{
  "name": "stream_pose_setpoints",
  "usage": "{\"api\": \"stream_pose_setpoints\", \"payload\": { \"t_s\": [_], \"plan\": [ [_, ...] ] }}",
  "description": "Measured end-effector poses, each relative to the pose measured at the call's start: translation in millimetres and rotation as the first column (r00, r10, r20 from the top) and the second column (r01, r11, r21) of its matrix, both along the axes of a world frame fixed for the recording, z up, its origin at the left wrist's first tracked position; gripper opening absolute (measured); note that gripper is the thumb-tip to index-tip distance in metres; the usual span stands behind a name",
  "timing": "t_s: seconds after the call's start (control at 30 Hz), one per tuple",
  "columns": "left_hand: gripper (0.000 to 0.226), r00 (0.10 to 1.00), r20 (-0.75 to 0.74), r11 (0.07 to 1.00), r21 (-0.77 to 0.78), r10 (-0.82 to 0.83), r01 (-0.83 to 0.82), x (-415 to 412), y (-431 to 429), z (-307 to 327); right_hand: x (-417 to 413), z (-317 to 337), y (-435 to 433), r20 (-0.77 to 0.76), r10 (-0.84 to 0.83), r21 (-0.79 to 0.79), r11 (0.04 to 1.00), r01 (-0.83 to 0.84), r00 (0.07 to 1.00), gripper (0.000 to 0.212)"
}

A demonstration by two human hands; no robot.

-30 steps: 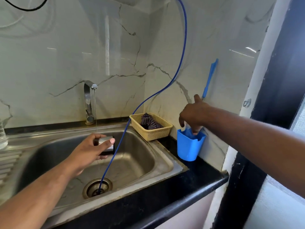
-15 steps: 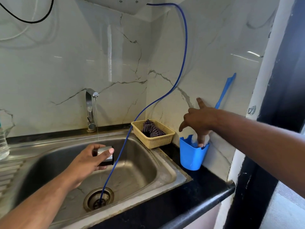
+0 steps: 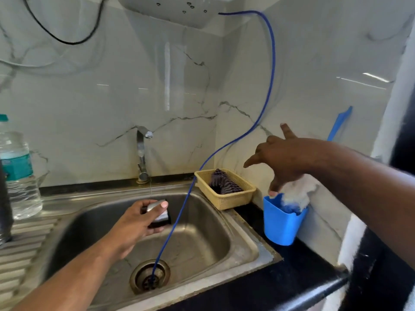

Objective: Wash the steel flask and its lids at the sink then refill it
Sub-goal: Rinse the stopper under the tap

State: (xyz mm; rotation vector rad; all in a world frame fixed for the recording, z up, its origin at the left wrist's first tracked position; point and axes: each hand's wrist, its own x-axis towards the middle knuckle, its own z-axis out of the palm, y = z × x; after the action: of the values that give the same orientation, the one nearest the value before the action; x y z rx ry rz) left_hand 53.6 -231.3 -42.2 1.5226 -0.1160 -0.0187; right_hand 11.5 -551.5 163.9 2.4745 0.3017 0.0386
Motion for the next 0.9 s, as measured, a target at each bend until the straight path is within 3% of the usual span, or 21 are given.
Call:
{"api": "stream_pose_setpoints", "payload": {
  "t_s": [0.1,0.17,0.3,0.43,0.53,0.67,0.77,0.9],
  "plan": [
    [0.059,0.999,-0.044,0.993,-0.117,0.013,-0.018,1,5,4,9,-10,40,0.081,0.192,0.221,0.953,-0.206,0.978,0.08],
    [0.053,0.998,-0.039,0.988,-0.148,0.038,-0.044,0,8,6,25,-34,73,0.036,0.337,0.432,0.844,-0.319,0.941,0.081],
    [0.055,0.99,0.03,0.991,-0.016,0.137,-0.136,1,15,7,74,-112,142,-0.131,0.515,0.72,0.637,-0.276,0.847,0.107],
    [0.073,0.957,0.068,0.942,0.167,0.282,-0.29,15,28,-1,115,-171,197,-0.02,0.547,0.897,0.379,-0.227,0.837,0.083],
    [0.074,0.933,0.097,0.905,0.226,0.347,-0.36,25,38,-5,149,-191,219,-0.006,0.438,0.98,0.183,-0.083,0.899,0.064],
    [0.07,0.935,0.161,0.843,0.404,0.317,-0.356,31,41,-15,182,-221,225,-0.072,0.229,0.97,-0.21,0.121,0.971,0.07],
    [0.063,0.934,0.173,0.799,0.484,0.313,-0.358,36,44,-23,186,-239,217,-0.127,0.217,0.949,-0.256,0.183,0.968,0.057],
    [0.054,0.917,0.209,0.771,0.497,0.341,-0.399,40,39,-26,184,-241,213,-0.168,0.242,0.923,-0.303,0.239,0.956,0.06]
  ]
}}
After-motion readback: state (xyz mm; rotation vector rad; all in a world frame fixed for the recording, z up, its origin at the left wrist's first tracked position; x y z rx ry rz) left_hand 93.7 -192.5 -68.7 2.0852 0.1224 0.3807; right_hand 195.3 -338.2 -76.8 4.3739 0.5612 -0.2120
